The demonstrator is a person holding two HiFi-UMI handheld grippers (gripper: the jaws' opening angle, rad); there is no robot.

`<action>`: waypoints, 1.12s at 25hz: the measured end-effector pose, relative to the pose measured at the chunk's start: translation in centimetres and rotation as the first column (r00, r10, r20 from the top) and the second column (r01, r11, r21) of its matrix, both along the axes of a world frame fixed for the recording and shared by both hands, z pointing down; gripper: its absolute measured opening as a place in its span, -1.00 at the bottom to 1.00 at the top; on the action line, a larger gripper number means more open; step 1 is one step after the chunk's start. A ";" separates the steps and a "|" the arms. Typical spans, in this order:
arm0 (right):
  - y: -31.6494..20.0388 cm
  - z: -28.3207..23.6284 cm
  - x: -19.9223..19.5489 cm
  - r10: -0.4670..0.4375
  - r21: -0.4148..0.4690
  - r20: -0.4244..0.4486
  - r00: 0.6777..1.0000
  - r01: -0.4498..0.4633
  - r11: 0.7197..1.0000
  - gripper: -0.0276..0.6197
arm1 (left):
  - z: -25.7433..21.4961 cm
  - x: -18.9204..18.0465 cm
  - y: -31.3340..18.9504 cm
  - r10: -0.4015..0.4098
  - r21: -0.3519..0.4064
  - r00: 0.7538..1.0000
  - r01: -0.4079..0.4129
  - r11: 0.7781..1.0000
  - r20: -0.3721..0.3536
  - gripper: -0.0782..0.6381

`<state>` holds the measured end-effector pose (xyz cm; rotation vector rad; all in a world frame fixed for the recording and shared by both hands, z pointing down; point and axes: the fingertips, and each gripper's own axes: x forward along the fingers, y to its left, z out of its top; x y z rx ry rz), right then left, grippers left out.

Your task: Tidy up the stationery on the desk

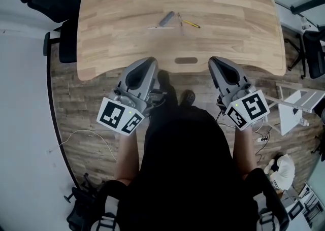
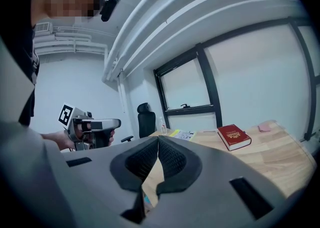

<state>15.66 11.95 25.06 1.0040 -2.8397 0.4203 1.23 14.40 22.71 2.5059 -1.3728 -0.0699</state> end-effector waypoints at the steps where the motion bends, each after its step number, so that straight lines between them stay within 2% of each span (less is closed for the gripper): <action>1: -0.6 -0.3 -0.6 0.004 0.006 -0.002 1.000 -0.004 1.000 -0.85 | 0.0 -0.6 -0.6 0.004 0.001 1.000 -0.004 1.000 -0.004 -0.67; 6: -3.6 -0.9 -3.6 0.014 0.024 -0.017 1.000 -0.013 1.000 -0.85 | -0.3 -3.2 -4.1 0.036 0.011 0.999 -0.036 0.999 -0.020 -0.67; 15: -8.4 0.7 -9.1 0.055 0.006 -0.068 0.996 -0.055 0.998 -0.85 | 0.3 -7.6 -9.0 0.110 0.010 0.993 -0.110 0.994 -0.034 -0.67; 21: -10.1 3.4 -11.4 0.081 -0.022 -0.155 0.985 -0.086 0.996 -0.85 | 2.3 -9.3 -10.8 0.180 -0.026 0.983 -0.182 0.983 -0.038 -0.67; 28: -11.5 5.9 -12.8 0.065 -0.074 -0.161 0.985 -0.078 0.994 -0.85 | 5.7 -9.4 -12.5 0.223 -0.087 0.973 -0.228 0.970 -0.062 -0.67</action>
